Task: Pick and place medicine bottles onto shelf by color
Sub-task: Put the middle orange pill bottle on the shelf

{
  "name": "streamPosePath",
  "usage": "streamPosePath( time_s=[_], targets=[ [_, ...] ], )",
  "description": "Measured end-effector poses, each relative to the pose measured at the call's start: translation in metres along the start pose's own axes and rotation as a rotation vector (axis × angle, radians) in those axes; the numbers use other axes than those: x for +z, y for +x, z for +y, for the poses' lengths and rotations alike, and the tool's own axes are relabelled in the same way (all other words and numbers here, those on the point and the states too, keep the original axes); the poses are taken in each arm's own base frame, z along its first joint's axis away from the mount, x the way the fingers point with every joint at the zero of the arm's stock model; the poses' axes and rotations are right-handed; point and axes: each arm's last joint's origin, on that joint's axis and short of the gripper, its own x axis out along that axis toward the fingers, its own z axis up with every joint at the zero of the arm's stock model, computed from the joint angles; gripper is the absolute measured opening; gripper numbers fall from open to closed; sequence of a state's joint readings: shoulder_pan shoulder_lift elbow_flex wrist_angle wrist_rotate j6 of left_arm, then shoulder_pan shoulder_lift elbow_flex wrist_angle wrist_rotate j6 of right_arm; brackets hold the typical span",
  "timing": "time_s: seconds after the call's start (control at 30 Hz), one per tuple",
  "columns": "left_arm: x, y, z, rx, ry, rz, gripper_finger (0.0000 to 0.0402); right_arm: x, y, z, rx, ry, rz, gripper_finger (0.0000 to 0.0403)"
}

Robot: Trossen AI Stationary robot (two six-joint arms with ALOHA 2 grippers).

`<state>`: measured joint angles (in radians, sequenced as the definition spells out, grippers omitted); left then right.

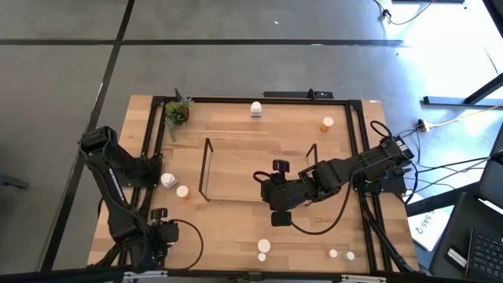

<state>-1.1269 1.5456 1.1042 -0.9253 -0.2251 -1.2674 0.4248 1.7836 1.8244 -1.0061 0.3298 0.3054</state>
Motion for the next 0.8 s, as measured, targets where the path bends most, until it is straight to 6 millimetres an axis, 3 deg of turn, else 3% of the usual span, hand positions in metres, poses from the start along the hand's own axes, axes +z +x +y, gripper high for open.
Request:
streamPosePath(
  time_s=[0.8],
  targets=[
    [-0.0037,0.0069,-0.0021,0.037,0.013,-0.007,0.0158,-0.0009,0.0,0.0029,0.101,-0.029,0.03,0.0181]
  ],
)
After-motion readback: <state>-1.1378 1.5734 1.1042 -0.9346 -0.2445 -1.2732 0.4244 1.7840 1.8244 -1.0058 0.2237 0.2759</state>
